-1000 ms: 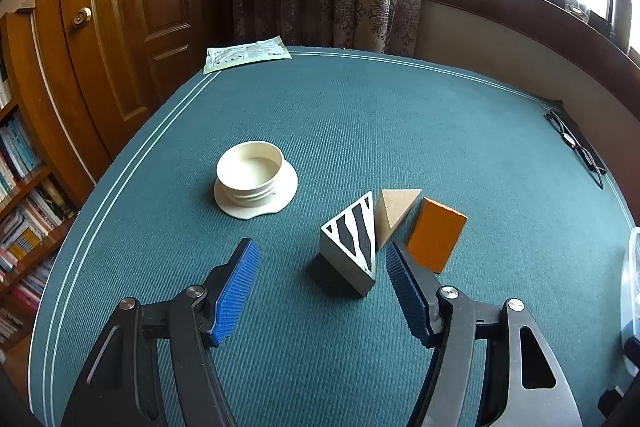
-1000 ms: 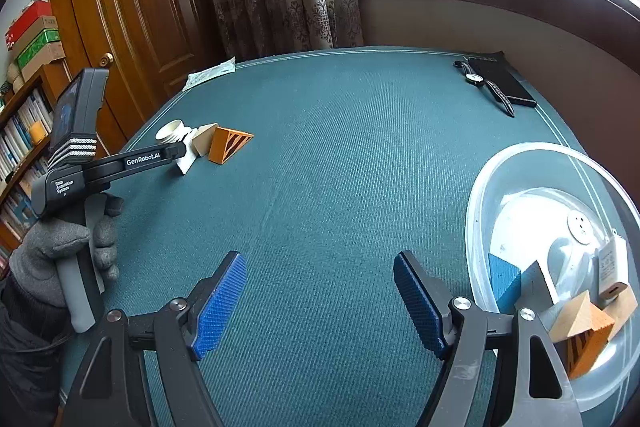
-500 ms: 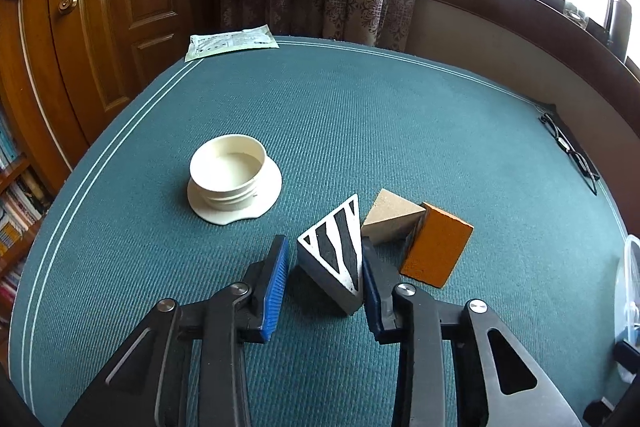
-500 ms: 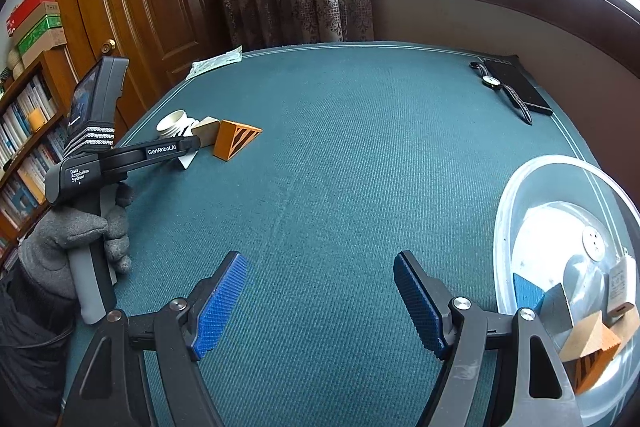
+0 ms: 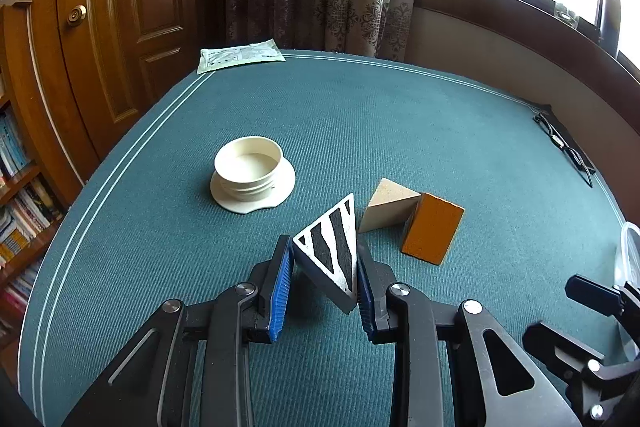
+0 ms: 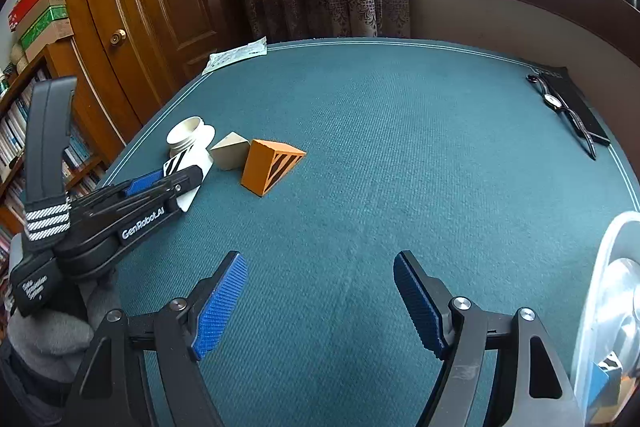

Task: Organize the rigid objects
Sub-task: 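Grasp the black-and-white striped triangular block with the left tool, then grasp the orange sponge block with the right tool, then carry the striped block with the left tool while the right tool carries the sponge over the basin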

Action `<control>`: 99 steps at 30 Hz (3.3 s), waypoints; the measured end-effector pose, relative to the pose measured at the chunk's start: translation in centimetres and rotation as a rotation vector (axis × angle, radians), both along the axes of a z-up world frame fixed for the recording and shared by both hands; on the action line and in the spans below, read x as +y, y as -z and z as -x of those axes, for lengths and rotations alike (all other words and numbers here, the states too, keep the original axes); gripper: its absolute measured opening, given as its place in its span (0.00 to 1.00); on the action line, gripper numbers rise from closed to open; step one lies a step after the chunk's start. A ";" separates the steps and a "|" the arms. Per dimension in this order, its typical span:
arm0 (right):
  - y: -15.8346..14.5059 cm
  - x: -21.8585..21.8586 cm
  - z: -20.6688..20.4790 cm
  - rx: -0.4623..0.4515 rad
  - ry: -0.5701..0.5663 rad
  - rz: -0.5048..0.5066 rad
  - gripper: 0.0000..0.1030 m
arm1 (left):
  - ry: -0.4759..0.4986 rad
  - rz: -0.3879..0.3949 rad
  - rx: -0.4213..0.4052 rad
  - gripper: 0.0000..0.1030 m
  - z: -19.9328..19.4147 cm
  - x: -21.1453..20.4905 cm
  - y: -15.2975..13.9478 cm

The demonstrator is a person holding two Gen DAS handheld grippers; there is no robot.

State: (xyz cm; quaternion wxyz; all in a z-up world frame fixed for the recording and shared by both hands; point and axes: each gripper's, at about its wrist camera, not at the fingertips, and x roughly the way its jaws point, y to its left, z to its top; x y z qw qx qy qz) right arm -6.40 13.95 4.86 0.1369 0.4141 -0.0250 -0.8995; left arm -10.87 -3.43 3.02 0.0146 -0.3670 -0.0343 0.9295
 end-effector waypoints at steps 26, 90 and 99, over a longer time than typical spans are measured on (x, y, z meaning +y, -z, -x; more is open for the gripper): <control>1.5 -5.5 7.8 0.017 -0.037 -0.027 0.51 | -0.085 -0.023 -0.004 0.30 -0.3 -2.3 0.3; -2.1 10.2 -5.6 0.084 0.246 0.007 0.31 | 0.082 -0.050 -0.017 0.29 -3.2 2.5 0.3; -2.3 15.8 -7.8 0.097 0.385 0.005 0.31 | 0.098 -0.056 -0.036 0.29 -5.3 3.6 0.4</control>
